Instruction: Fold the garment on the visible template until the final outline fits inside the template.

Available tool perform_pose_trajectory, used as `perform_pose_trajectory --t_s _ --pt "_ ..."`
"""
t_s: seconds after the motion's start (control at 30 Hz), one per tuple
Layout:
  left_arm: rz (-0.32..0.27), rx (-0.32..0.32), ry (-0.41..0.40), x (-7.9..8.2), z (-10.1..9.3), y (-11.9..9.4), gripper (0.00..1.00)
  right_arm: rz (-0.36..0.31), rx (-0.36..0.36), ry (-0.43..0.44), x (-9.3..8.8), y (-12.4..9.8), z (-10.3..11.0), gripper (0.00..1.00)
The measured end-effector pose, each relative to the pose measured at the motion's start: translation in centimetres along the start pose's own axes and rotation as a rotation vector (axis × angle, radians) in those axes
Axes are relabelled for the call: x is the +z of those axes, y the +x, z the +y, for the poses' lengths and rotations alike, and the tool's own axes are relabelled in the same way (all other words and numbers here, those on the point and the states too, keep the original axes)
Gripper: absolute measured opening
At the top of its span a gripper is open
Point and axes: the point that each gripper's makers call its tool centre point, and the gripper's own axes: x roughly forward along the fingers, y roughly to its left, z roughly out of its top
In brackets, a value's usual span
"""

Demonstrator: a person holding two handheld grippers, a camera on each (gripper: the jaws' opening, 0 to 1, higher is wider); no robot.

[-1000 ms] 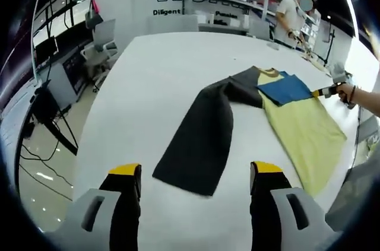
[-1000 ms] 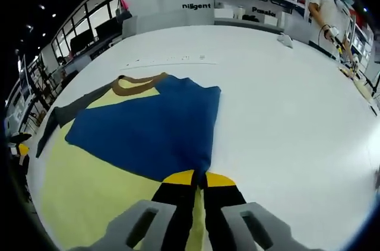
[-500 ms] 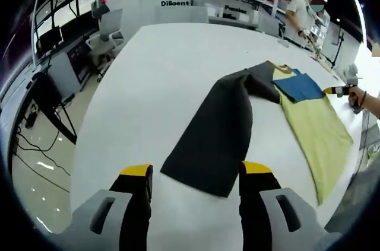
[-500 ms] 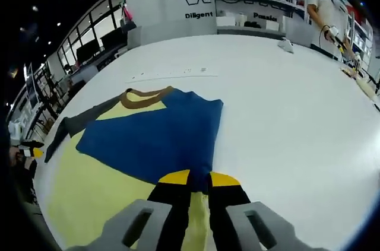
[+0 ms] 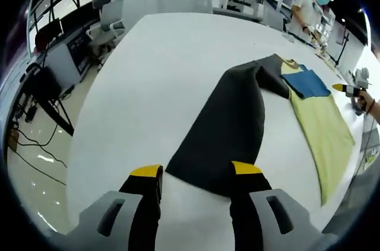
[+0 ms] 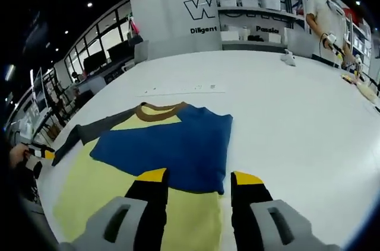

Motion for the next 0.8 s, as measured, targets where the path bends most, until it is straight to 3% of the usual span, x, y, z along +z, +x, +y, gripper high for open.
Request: perform_pose_trajectory --t_s 0.23,0.4,0.5,0.8 --pt "0.032 0.007 0.018 -0.5 0.1 0.2 0.39 0.001 0.003 -0.027 -0.3 -0.6 1.1 0.38" --pt "0.080 0.043 0.093 -0.7 1.0 0.4 0.31 0.008 0.004 -0.026 -0.9 -0.8 1.8 0.37" --pt "0.068 0.028 0.099 -0.5 0.8 0.5 0.30 0.020 0.005 -0.032 -1.3 -0.8 2.0 0.36" --pt "0.055 0.020 0.088 -0.1 0.3 0.9 0.03 0.023 0.024 -0.042 -1.7 -1.1 3.0 0.36"
